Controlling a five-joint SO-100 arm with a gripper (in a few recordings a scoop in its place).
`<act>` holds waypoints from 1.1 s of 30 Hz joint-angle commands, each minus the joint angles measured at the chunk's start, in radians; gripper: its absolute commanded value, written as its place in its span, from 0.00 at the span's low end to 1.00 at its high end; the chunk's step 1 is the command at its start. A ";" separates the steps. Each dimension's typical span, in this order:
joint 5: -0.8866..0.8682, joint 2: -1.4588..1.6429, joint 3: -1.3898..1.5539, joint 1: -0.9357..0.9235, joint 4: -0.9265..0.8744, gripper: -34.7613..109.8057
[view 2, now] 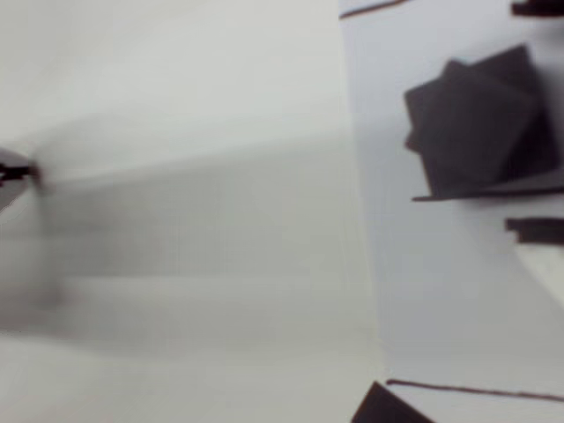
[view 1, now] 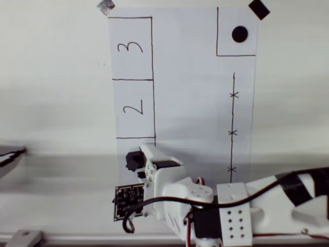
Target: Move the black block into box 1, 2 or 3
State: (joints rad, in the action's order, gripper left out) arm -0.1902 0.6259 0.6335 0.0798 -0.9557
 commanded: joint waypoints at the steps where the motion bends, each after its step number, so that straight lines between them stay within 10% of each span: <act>1: -0.023 0.181 0.012 0.025 0.009 0.39; 33: 0.087 1.282 1.184 0.026 -0.028 0.24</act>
State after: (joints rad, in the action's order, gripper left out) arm -0.1135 1.7457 1.6889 0.1089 -0.9741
